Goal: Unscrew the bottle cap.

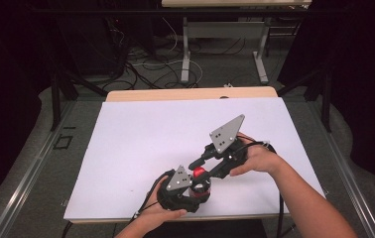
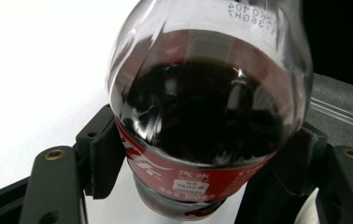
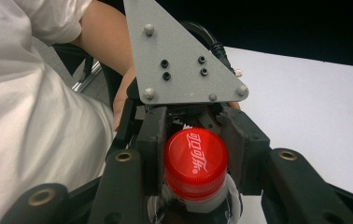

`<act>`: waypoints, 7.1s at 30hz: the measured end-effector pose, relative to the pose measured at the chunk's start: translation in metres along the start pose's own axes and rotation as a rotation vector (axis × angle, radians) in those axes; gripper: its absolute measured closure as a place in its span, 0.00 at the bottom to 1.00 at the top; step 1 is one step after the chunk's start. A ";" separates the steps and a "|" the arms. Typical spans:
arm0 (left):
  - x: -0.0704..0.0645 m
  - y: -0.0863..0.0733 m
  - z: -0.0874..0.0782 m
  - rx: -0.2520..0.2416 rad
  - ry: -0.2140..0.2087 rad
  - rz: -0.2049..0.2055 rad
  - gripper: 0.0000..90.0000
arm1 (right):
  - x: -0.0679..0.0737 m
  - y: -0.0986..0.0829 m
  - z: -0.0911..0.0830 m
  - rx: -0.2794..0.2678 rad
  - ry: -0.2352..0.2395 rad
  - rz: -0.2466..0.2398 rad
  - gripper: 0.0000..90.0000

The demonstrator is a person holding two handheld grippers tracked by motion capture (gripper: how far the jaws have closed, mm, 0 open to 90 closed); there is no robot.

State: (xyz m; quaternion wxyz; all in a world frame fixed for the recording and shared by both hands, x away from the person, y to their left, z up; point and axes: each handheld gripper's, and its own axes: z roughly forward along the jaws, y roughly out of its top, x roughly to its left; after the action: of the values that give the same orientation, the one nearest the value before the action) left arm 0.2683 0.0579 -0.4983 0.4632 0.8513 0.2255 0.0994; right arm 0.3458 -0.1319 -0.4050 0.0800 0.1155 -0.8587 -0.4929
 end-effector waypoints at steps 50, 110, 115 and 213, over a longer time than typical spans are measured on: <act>0.009 -0.001 -0.006 -0.004 0.047 -0.054 0.33 | 0.025 0.004 0.009 -0.008 -0.355 0.190 0.68; 0.014 -0.002 -0.008 0.013 0.052 -0.082 0.33 | 0.057 0.009 0.028 -0.088 -0.691 0.367 0.68; 0.013 -0.001 -0.008 -0.004 0.043 -0.079 0.33 | 0.035 0.006 0.011 -0.054 -0.470 0.265 0.68; 0.013 -0.001 -0.008 -0.010 0.073 -0.097 0.32 | 0.065 0.020 0.031 -0.134 -0.787 0.466 0.61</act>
State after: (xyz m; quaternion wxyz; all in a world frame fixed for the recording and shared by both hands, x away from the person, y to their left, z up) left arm 0.2763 0.0705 -0.4947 0.4632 0.8328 0.2829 0.1089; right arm 0.2730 -0.1147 -0.4013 -0.1361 -0.2820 -0.7929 -0.5227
